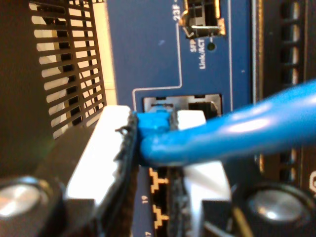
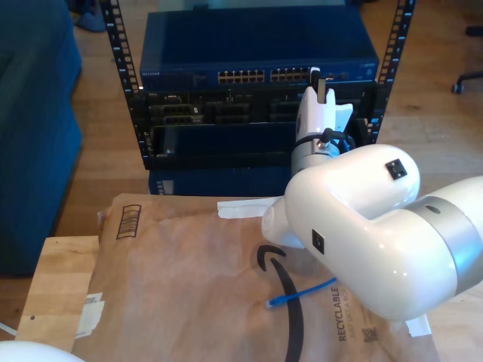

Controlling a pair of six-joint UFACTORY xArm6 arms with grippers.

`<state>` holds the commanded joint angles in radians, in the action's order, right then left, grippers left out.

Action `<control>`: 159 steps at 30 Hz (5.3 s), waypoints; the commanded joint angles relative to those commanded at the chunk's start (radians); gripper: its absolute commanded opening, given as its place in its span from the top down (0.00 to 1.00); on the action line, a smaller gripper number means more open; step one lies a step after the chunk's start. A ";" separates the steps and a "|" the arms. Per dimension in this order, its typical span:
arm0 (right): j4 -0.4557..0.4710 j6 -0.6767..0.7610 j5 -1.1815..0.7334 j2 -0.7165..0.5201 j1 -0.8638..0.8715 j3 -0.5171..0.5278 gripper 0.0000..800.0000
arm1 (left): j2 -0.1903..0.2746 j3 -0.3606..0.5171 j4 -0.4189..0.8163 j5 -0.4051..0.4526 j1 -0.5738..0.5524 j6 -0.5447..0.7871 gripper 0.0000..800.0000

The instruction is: Grab the cable and plug it in

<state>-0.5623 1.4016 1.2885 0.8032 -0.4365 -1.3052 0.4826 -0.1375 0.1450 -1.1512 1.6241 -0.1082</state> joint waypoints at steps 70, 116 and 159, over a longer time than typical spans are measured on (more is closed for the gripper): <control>1.278 -0.419 -1.757 -1.258 1.033 0.925 0.00 | 0.000 0.000 0.000 0.000 0.000 0.000 0.00; 0.902 -1.123 -2.228 -1.396 1.743 1.240 0.00 | 0.000 0.000 0.000 0.000 0.000 0.002 0.00; 0.907 -1.123 -2.216 -1.399 1.743 1.247 0.00 | 0.000 0.000 0.000 0.000 0.000 0.002 0.00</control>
<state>0.3445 0.2785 -0.9271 -0.5961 1.3065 -0.0577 0.4826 -0.1375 0.1450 -1.1512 1.6241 -0.1066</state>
